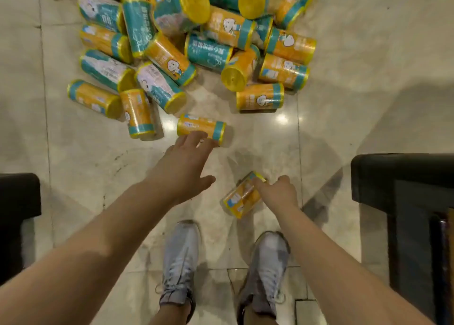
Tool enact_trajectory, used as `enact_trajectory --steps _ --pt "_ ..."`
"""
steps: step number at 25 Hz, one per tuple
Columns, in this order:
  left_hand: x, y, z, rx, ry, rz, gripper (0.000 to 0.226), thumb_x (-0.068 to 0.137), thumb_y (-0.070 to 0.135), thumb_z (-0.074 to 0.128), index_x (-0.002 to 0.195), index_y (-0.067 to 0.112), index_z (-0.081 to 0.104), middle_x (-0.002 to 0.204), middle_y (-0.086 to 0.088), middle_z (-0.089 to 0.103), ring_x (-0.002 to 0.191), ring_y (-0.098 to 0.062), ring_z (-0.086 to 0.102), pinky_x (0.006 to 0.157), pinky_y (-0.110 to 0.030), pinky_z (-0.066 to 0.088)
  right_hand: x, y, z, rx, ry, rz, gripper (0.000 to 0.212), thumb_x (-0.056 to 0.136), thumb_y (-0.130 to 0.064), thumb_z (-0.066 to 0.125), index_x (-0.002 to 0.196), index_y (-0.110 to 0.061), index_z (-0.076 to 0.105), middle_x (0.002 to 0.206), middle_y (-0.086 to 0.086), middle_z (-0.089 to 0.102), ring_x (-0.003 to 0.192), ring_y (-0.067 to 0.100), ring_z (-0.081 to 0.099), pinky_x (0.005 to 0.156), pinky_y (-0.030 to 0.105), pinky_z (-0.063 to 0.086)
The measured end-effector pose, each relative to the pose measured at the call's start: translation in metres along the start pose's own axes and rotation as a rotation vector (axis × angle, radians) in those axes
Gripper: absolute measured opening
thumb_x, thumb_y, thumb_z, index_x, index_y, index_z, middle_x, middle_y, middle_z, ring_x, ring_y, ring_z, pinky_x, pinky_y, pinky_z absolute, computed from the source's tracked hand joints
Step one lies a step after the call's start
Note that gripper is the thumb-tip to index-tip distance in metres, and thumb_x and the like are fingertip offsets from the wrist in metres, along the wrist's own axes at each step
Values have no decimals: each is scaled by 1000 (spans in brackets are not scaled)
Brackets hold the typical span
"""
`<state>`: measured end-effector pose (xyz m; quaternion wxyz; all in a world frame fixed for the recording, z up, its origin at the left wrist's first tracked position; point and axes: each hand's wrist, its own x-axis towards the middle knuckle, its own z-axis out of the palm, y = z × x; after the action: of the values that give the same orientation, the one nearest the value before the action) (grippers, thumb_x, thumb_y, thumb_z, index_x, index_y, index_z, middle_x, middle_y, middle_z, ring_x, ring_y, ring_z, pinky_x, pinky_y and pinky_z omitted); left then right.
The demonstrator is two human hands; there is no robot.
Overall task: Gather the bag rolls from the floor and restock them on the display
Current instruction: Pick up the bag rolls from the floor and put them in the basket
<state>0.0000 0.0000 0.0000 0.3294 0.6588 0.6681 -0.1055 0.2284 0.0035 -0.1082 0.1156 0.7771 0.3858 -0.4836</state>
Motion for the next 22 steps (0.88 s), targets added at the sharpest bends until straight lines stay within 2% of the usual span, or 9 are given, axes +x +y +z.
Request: enact_trajectory --steps 3,5,7,10,12,14,17,20,22 --pt "16 -8 18 29 8 -4 80 84 42 76 151 24 35 159 -6 26 141 -30 31 111 -45 37 19 4 19 73 -57 77 80 85 -52 73 136 0 40 133 19 56 117 34 59 72 30 43" --pt "30 -12 27 49 17 5 80 85 40 76 151 24 34 159 -6 25 142 -30 30 112 -44 37 32 7 29 138 -57 66 79 79 -55 77 130 -3 47 124 15 60 107 31 64 75 38 55" --pt "48 -11 32 27 32 10 83 85 36 76 154 23 31 160 -5 24 144 -30 29 114 -44 35 32 9 26 143 -46 19 73 72 -56 80 119 -7 55 112 11 65 97 27 67 77 40 59" --pt "86 -12 41 77 88 -32 92 82 21 78 157 21 24 162 -9 22 148 -32 21 119 -46 27 20 13 12 76 7 -170 55 65 -52 83 99 -17 58 102 6 66 95 23 66 70 28 48" --pt "114 -15 54 204 104 -68 94 83 12 75 159 23 19 163 -10 19 150 -31 17 122 -49 18 13 13 0 106 36 -294 56 57 -50 82 101 -25 57 102 1 63 93 19 64 69 25 47" --pt "133 -19 70 297 94 -74 92 84 11 72 158 23 20 161 -8 24 150 -30 20 122 -54 12 11 7 -12 126 59 -389 60 58 -42 86 108 -25 56 106 -2 57 91 14 60 67 18 44" --pt "142 -27 83 310 143 -25 74 82 13 73 147 21 40 145 -5 45 135 -31 40 116 -54 27 15 -9 -24 132 94 -492 62 62 -30 89 114 -24 54 110 -5 50 96 10 56 69 8 38" --pt "124 -36 65 128 254 10 65 73 16 80 131 17 52 128 -7 54 118 -34 53 98 -49 44 3 -30 -44 146 110 -541 63 67 -20 87 119 -26 52 113 -8 44 104 9 51 75 3 36" --pt "90 -36 28 -245 354 -84 68 68 20 88 125 16 53 121 -5 57 108 -28 57 88 -42 49 -28 -48 -69 136 135 -609 65 67 -20 88 120 -27 52 110 -13 45 107 9 50 78 2 35"
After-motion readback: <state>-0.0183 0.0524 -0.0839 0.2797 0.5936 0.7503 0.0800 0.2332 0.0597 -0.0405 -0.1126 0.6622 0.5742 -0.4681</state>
